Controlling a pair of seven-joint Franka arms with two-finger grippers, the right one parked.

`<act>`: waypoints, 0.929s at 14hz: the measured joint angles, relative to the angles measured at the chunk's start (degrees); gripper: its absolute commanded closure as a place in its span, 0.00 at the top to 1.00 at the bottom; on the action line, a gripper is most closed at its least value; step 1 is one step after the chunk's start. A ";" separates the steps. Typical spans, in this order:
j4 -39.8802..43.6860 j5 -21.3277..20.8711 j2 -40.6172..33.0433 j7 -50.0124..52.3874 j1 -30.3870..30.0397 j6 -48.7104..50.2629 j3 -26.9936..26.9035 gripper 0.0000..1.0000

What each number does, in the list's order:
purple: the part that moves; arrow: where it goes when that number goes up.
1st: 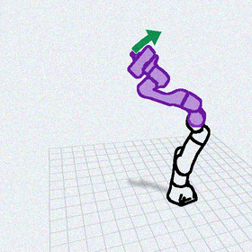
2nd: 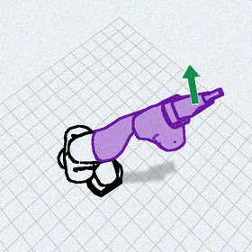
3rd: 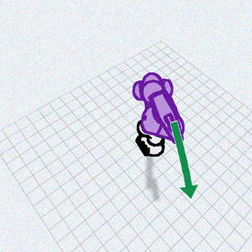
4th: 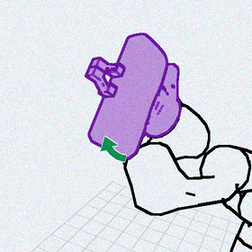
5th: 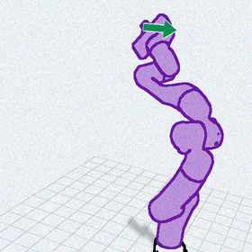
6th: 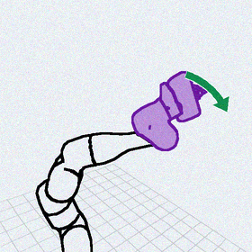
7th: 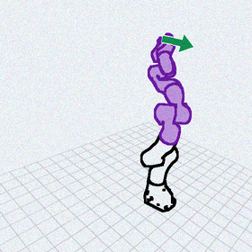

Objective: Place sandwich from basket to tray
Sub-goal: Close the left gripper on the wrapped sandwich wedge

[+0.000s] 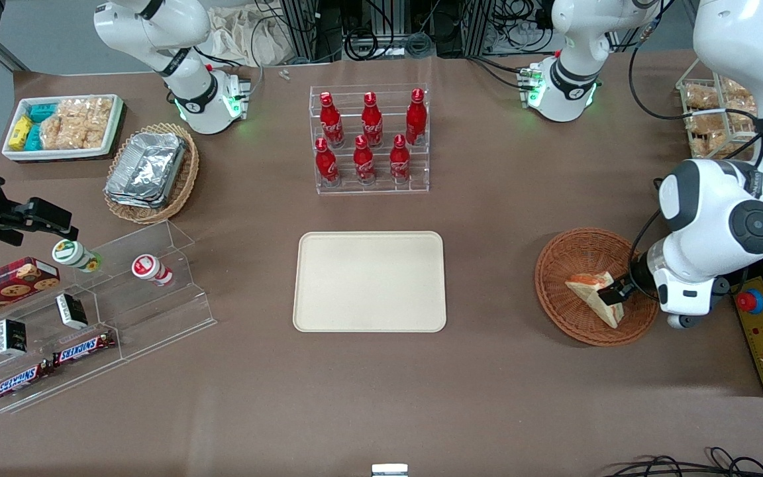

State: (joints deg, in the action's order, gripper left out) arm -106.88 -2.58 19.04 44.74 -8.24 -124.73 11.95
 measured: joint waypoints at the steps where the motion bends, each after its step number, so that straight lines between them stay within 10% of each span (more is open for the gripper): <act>1: -0.19 0.00 0.29 1.13 0.00 -0.66 0.00 1.00; 13: -5.30 -0.01 3.38 4.12 -0.07 -9.37 -0.06 1.00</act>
State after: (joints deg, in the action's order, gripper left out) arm -112.18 -2.58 22.42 48.87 -8.31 -134.10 11.89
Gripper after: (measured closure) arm 0.000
